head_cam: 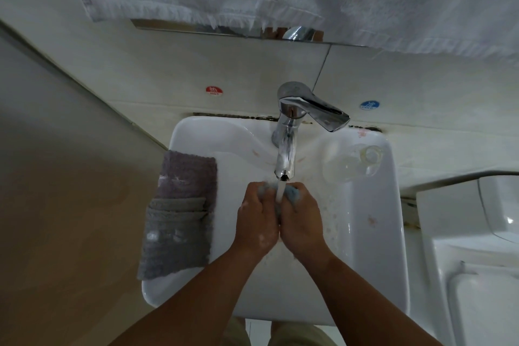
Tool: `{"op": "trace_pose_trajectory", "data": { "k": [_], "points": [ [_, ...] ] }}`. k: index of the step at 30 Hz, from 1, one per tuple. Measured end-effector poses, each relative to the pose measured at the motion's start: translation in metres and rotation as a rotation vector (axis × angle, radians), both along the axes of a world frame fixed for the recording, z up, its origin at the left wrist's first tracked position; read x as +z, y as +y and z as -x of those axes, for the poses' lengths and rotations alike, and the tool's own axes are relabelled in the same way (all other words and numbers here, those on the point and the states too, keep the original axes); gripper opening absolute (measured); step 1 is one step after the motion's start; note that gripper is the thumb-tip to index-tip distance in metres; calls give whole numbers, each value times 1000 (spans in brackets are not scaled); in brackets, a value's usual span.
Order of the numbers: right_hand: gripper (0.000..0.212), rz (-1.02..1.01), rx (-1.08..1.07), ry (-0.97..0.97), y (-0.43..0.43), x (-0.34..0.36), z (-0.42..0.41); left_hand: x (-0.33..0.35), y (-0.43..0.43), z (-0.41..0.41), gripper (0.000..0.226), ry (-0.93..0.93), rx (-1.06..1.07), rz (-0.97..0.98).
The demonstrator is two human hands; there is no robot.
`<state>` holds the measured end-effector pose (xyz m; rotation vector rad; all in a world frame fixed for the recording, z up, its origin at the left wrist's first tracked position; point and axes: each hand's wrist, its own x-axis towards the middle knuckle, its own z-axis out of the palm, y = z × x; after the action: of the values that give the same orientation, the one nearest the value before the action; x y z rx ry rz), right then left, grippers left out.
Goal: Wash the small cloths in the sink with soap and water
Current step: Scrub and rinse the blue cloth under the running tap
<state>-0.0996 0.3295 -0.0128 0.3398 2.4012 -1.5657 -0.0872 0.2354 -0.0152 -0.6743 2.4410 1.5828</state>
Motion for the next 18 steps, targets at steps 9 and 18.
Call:
{"op": "trace_pose_trajectory", "data": {
  "k": [9,18],
  "points": [
    [46,-129,90,-5,-6,2,10,4,-1,3,50,-36,102,-34],
    [31,-187,-68,-126,36,-7,23,-15,-46,-2,20,-14,103,108]
  ]
}}
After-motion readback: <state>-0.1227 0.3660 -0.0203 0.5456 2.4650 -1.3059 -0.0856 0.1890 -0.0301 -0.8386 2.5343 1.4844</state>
